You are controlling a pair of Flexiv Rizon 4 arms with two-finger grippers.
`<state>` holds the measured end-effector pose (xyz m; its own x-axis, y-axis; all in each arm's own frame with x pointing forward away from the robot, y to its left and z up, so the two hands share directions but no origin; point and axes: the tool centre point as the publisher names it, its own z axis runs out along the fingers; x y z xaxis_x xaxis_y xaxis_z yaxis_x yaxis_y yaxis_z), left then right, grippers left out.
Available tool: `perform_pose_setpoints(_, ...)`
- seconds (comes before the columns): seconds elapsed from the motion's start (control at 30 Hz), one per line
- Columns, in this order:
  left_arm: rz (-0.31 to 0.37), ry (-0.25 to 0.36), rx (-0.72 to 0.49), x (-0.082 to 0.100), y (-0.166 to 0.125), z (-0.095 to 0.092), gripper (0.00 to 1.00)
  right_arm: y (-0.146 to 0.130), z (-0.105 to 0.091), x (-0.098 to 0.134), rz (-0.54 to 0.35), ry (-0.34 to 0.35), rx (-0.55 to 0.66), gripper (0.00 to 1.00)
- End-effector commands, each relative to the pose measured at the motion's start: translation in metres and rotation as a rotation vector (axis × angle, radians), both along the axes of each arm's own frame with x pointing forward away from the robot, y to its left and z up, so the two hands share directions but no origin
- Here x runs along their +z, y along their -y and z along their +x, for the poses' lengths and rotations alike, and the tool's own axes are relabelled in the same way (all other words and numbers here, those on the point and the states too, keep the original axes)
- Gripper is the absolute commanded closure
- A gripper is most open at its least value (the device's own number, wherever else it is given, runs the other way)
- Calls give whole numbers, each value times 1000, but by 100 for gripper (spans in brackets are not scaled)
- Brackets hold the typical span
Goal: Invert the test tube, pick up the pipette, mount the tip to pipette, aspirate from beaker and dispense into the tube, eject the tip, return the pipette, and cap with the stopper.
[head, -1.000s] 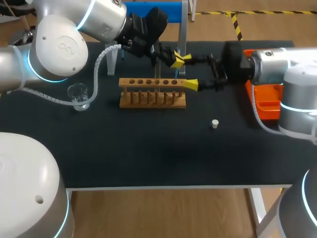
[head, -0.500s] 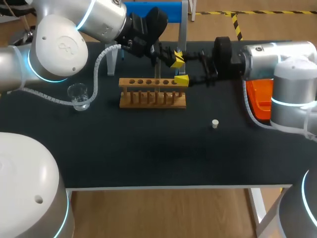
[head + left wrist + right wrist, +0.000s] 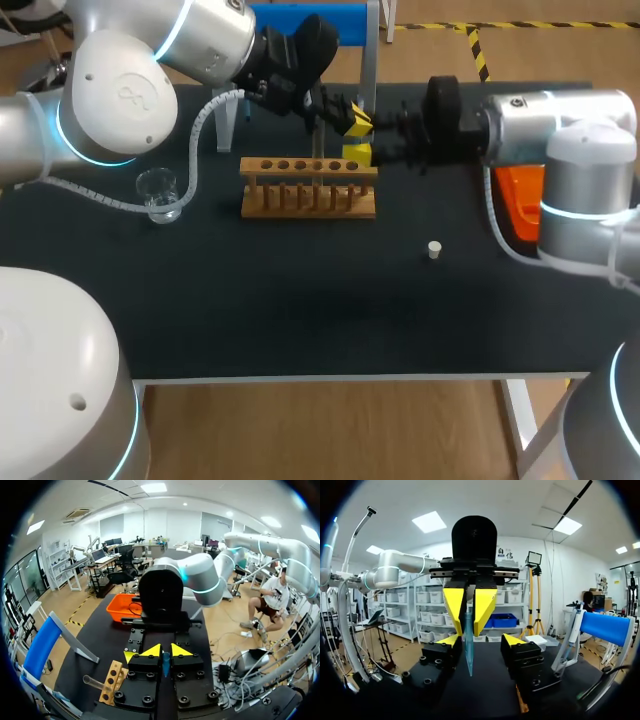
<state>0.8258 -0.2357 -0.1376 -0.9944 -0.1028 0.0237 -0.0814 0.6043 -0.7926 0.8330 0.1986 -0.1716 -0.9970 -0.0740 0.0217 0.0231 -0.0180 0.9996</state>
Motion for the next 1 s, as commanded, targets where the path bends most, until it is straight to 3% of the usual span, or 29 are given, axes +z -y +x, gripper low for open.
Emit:
perform_pose_setpoints(0.03, 5, -4, -1, 1, 0, 1, 100, -1, -3, 0, 2, 1, -5, 62)
perform_pose_setpoints(0.37, 5, -4, -1, 1, 0, 1, 100, -1, -7, 0, 7, -5, 0, 75)
perform_pose_setpoints(0.4, 5, -4, -1, 1, 0, 1, 100, -1, -7, 0, 8, -5, 1, 78)
perform_pose_setpoints(0.47, 5, -4, -1, 1, 0, 1, 100, 0, -8, 1, 8, -4, 2, 100)
perform_pose_setpoints(0.77, 5, -4, -1, 1, 0, 1, 100, 2, -11, 1, 12, -1, 10, 100)
perform_pose_setpoints(0.8, 5, -4, -1, 1, 0, 1, 26, 3, -12, 1, 12, -2, 10, 100)
perform_pose_setpoints(0.83, 5, -4, -1, 1, 0, 1, 0, 4, -12, 1, 12, -2, 10, 100)
perform_pose_setpoints(1.0, 5, -4, -1, 1, 0, 1, 0, 17, -16, -2, 11, -11, 16, 100)
